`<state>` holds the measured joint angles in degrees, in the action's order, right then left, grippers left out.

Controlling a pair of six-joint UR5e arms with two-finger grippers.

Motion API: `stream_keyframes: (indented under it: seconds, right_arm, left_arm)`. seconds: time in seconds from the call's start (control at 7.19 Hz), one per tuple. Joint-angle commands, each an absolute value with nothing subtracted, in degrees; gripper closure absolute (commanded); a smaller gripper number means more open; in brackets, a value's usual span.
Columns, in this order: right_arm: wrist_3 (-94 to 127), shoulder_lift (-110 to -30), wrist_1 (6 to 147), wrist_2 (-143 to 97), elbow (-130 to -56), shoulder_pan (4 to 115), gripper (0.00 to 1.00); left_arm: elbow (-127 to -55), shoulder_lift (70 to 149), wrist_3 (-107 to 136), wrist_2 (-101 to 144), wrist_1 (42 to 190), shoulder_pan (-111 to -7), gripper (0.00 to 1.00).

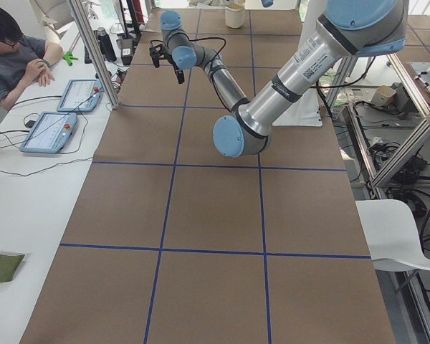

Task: Left arm hands cup to right arm to dump lemon

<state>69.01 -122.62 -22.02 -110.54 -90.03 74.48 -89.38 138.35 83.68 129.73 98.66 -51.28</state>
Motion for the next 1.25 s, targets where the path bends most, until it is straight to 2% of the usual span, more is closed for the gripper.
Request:
stream_keyframes:
  seconds: [0.0,0.56,0.97,1.11]
  right_arm:
    - [71.4,-125.9,-29.1,-111.3,-85.8,76.5,0.87]
    - [88.5,-123.8,-35.1,-112.1,-79.6,77.2,0.87]
    - [105.2,-117.9,-43.4,-113.6,-71.1,77.6,0.84]
    - [110.0,-117.4,-43.5,-113.6,-71.0,78.1,0.84]
  left_arm:
    - [-89.6,137.7,83.7,128.1,98.8,-51.0,0.0]
    - [-89.9,137.1,83.7,126.7,98.9,-49.9,0.0]
    - [-90.8,136.5,83.7,126.7,98.9,-49.7,0.0]
    - [-90.8,136.5,83.6,126.4,98.9,-49.7,0.0]
